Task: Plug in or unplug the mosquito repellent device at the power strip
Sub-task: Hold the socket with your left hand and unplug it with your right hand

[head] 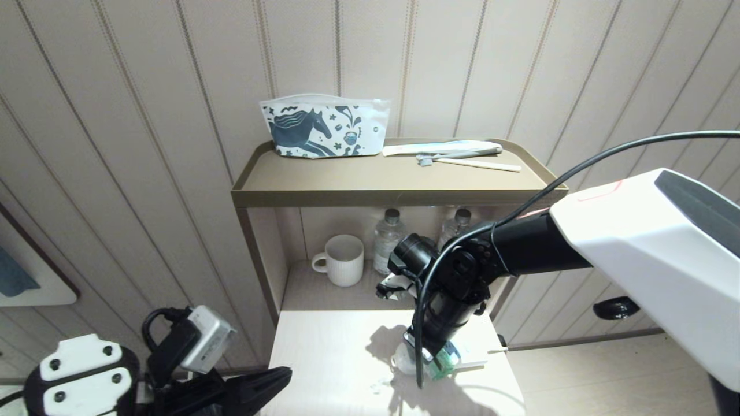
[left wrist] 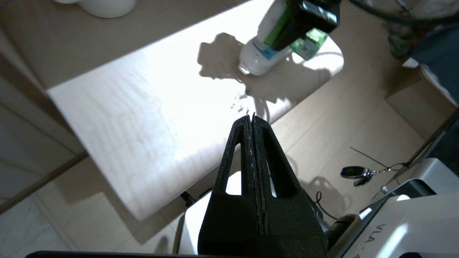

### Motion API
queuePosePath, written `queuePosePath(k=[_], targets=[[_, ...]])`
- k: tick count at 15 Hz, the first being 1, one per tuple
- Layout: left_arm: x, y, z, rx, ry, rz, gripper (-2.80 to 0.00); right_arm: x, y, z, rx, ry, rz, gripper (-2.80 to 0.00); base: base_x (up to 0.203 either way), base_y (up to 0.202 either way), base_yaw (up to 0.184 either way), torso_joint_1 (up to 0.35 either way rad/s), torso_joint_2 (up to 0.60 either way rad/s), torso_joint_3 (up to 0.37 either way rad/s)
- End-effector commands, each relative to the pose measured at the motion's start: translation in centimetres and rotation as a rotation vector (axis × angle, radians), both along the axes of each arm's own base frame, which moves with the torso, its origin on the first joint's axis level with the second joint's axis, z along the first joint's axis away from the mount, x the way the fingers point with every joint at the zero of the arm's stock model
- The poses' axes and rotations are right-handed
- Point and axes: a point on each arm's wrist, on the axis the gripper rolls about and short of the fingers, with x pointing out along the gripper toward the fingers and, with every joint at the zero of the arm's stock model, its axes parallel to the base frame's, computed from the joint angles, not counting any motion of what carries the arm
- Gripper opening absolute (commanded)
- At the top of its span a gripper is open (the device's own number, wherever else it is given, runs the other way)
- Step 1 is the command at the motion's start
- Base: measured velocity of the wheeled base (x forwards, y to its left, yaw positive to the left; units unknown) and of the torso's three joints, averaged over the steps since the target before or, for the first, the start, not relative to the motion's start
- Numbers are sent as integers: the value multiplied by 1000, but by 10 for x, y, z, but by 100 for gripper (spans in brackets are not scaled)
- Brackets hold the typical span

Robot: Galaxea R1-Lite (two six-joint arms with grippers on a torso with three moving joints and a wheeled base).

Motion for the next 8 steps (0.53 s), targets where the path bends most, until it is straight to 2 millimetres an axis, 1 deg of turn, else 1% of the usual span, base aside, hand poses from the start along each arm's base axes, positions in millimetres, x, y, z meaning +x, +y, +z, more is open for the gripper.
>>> queuePosePath(k=[1,3,4,6,8], targets=[[9,-30,-37,76,48,-42,-280,1,-1,0,0,3,-3,-280,0,0,0,0,0,0],[13,-51,-55,45,-15,-44,-280,2,-2,0,-1,1,-6,-280,0,0,0,0,0,0],[13,-58,-63,44,-39,-43,-280,3,-3,1,1,-2,-12,-280,0,0,0,0,0,0],[14,-69,-70,36,-82,-42,-280,4,-3,1,2,-2,-13,-280,0,0,0,0,0,0],[23,-87,-85,57,-87,-17,-280,4,-3,2,7,-4,-10,-280,0,0,0,0,0,0]])
